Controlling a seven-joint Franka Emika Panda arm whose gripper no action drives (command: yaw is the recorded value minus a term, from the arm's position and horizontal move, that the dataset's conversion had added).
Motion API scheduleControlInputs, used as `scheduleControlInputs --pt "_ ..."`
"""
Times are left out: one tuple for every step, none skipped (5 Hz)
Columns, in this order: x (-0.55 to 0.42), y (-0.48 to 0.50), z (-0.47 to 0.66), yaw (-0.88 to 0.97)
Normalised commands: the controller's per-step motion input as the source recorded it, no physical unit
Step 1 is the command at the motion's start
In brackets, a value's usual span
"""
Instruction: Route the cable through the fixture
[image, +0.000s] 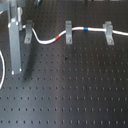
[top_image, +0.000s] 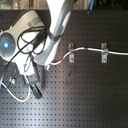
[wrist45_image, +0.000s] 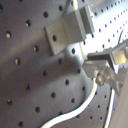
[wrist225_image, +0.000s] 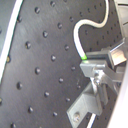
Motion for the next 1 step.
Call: scheduleControlInputs --pt "-0.43 -0.143 0.13 0.19"
